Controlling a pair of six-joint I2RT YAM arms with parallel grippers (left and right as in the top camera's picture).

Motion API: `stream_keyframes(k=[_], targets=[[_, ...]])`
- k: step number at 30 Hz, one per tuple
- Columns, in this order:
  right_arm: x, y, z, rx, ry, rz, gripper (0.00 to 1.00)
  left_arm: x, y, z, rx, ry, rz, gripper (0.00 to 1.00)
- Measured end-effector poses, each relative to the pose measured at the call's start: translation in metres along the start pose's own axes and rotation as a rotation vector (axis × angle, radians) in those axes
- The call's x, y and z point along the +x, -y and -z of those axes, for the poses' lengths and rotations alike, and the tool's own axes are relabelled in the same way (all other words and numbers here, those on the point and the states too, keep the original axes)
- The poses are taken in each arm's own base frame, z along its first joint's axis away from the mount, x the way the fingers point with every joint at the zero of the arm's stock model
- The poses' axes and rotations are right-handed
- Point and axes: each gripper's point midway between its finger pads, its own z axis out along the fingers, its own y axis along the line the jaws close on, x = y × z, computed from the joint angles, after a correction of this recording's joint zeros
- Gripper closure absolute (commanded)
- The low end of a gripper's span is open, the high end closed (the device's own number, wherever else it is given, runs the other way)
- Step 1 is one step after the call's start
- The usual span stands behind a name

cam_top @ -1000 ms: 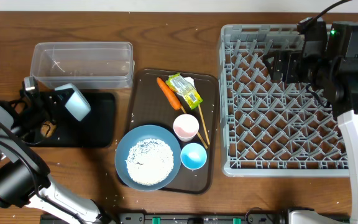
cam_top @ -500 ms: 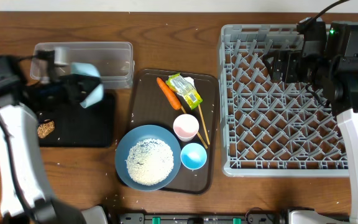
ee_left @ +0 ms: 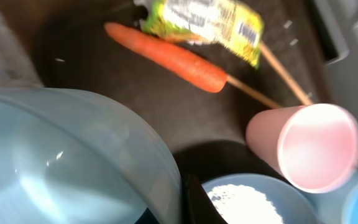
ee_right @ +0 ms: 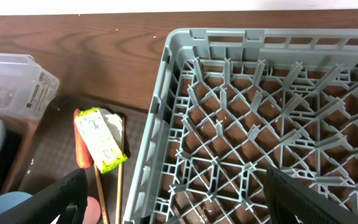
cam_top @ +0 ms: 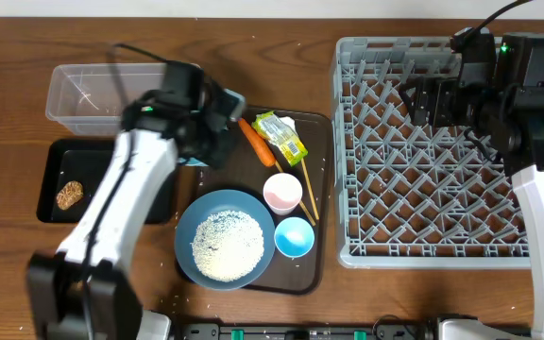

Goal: Sort waste into correct bins and load items into the dishwasher rack

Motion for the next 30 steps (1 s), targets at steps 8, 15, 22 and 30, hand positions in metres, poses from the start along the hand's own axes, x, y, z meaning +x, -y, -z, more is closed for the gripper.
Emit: stream_keyframes(k=[8,15,22,30], targets=[[0.001,0.0,0.0,0.0,-0.003,-0.001,0.16,0.02,0.008,-0.063,0.001,-0.18,-0.04,0.94],[0.001,0.0,0.0,0.0,-0.003,-0.001,0.16,0.021,0.013,-0.079,0.001,-0.203,-0.065,0.6],[0.001,0.0,0.0,0.0,-0.003,-0.001,0.16,0.021,0.016,-0.08,0.0,-0.202,-0.056,0.29],[0.001,0.0,0.0,0.0,-0.003,-0.001,0.13,0.023,0.023,-0.042,-0.016,-0.179,0.04,0.27]])
